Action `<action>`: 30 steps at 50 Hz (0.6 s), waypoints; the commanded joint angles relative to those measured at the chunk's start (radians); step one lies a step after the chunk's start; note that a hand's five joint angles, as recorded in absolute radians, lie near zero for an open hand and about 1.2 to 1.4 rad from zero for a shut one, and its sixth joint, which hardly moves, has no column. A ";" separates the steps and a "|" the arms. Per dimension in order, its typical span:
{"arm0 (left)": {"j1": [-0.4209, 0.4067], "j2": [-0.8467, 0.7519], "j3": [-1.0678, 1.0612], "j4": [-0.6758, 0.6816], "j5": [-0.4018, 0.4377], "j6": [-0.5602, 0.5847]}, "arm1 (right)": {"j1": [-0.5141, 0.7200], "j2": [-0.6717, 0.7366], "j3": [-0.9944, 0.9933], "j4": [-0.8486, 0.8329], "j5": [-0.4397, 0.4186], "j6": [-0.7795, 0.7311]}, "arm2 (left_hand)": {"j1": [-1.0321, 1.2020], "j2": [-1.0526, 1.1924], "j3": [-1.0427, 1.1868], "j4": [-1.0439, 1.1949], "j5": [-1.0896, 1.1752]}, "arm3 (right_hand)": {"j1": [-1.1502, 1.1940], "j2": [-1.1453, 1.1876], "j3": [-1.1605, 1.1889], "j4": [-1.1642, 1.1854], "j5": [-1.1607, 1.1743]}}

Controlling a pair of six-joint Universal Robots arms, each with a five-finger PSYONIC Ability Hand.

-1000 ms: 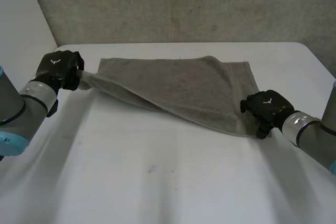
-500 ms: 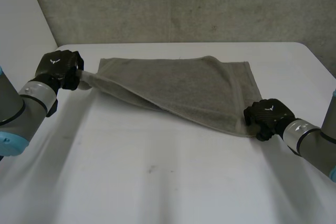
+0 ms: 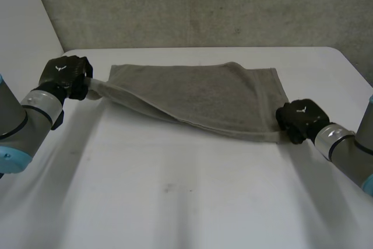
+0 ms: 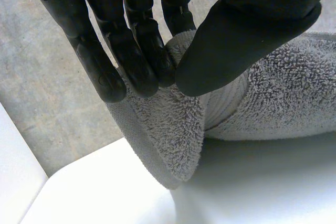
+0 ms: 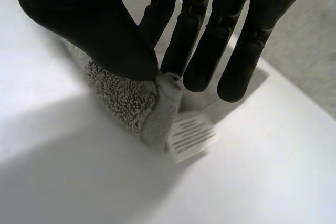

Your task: Fold the towel.

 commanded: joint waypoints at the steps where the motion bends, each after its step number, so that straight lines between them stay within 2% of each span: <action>1: -0.009 0.012 -0.010 -0.007 -0.001 0.001 | 0.002 -0.084 0.003 -0.016 0.010 0.057 | 0.224 0.177 0.179 0.179 0.199 | 0.022 0.199 0.196 0.195 0.204; 6: -0.006 0.042 -0.036 -0.034 0.000 0.004 | -0.003 -0.123 -0.006 0.020 0.003 0.095 | 0.224 0.177 0.179 0.179 0.199 | 0.022 0.199 0.196 0.195 0.204; 8: -0.001 0.064 -0.051 -0.053 0.002 0.006 | -0.013 -0.115 -0.035 0.128 -0.010 0.092 | 0.224 0.177 0.179 0.179 0.199 | 0.022 0.199 0.196 0.195 0.204; 11: -0.001 0.070 -0.059 -0.054 0.002 0.006 | -0.030 -0.089 -0.063 0.200 -0.010 0.092 | 0.224 0.177 0.179 0.179 0.199 | 0.022 0.199 0.196 0.195 0.204; 23: -0.006 0.053 -0.062 -0.053 0.005 0.004 | -0.027 0.049 -0.099 0.198 -0.042 0.103 | 0.224 0.177 0.179 0.179 0.199 | 0.009 0.185 0.183 0.182 0.190; 24: -0.006 0.053 -0.063 -0.053 0.005 0.003 | -0.027 0.049 -0.098 0.198 -0.042 0.103 | 0.224 0.177 0.179 0.179 0.199 | -0.157 0.019 0.017 0.016 0.024; 28: -0.006 0.051 -0.063 -0.053 0.005 0.003 | -0.027 0.041 -0.093 0.199 -0.042 0.103 | 0.224 0.177 0.179 0.179 0.199 | -0.297 -0.120 -0.123 -0.124 -0.115; 30: -0.006 0.050 -0.062 -0.053 0.005 0.004 | -0.029 0.032 -0.087 0.201 -0.040 0.104 | 0.224 0.177 0.179 0.179 0.199 | -0.513 -0.337 -0.339 -0.340 -0.332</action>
